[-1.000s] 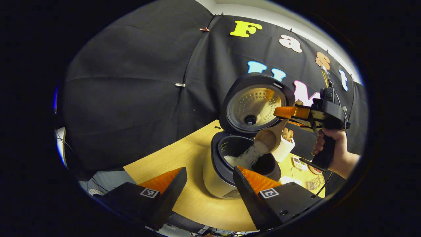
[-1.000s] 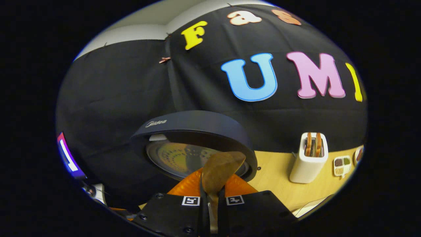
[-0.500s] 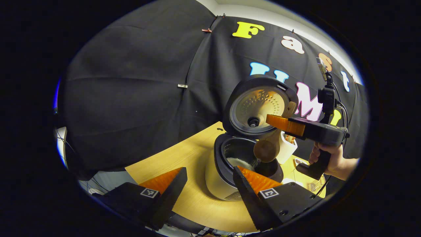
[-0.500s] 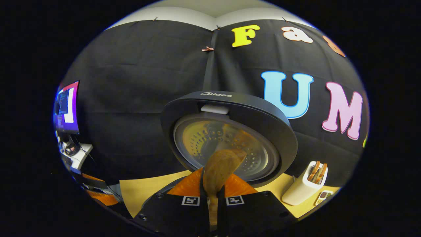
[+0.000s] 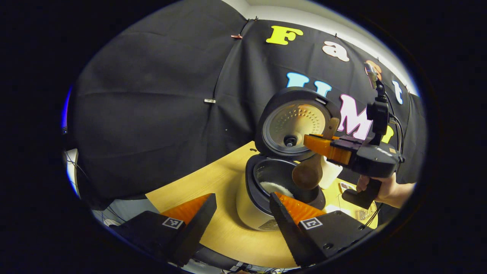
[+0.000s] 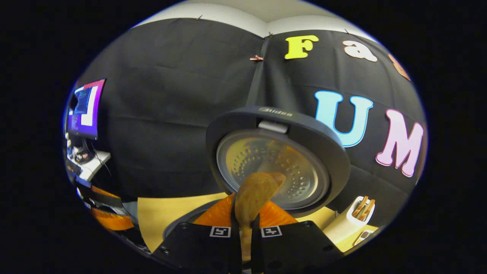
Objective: Close the left gripper, press the button to open the rice cooker; take a wooden spoon from the chopstick holder with the right hand, scoop a spoonful of rice and pour it into the rice cooker, then put the wooden spoon back into the chopstick holder.
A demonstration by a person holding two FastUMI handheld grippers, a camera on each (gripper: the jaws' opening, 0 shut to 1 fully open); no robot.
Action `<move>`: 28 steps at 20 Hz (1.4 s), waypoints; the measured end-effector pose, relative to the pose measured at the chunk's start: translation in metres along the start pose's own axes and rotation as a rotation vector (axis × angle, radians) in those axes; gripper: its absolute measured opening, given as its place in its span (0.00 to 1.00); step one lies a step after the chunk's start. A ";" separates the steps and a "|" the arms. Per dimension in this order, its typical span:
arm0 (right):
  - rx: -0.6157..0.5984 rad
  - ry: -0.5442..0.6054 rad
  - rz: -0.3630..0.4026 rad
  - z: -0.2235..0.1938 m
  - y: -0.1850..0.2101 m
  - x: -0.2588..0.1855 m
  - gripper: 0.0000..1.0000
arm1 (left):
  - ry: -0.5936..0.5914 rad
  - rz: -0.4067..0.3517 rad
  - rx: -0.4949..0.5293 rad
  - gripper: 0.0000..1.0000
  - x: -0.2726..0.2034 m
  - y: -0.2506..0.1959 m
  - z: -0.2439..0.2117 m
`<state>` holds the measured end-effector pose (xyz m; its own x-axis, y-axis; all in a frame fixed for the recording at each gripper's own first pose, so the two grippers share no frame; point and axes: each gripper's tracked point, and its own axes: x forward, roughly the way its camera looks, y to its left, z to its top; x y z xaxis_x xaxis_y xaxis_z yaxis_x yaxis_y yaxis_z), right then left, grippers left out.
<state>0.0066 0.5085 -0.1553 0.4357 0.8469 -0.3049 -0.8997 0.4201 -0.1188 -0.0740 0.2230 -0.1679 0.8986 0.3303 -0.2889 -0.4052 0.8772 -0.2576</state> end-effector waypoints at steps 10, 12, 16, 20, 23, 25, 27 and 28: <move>0.295 -0.072 -0.194 0.045 -0.106 -0.072 0.14 | -0.011 -0.094 0.034 0.95 0.001 -0.056 0.008; 0.336 -0.077 -0.255 0.041 -0.137 -0.096 0.13 | -0.011 -0.122 0.048 0.95 0.002 -0.073 0.009; 0.383 -0.033 -0.423 0.010 -0.207 -0.156 0.14 | -0.013 -0.180 0.086 0.95 0.000 -0.114 0.012; 0.459 -0.043 -0.574 -0.011 -0.271 -0.224 0.14 | -0.025 -0.237 0.095 0.95 -0.007 -0.156 0.019; 0.521 -0.052 -0.684 -0.030 -0.314 -0.276 0.14 | -0.031 -0.258 0.106 0.95 -0.009 -0.184 0.023; 0.566 -0.064 -0.752 -0.043 -0.341 -0.307 0.14 | -0.036 -0.271 0.108 0.95 -0.009 -0.201 0.026; 0.617 -0.077 -0.818 -0.058 -0.367 -0.335 0.13 | -0.041 -0.270 0.125 0.95 -0.010 -0.214 0.029; 0.642 -0.084 -0.848 -0.067 -0.378 -0.347 0.13 | -0.046 -0.265 0.137 0.95 -0.011 -0.219 0.033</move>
<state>0.1932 0.0341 -0.0680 0.9355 0.2062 -0.2868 -0.1291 0.9554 0.2657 0.0102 0.0383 -0.0781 0.9781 0.0960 -0.1849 -0.1315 0.9728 -0.1907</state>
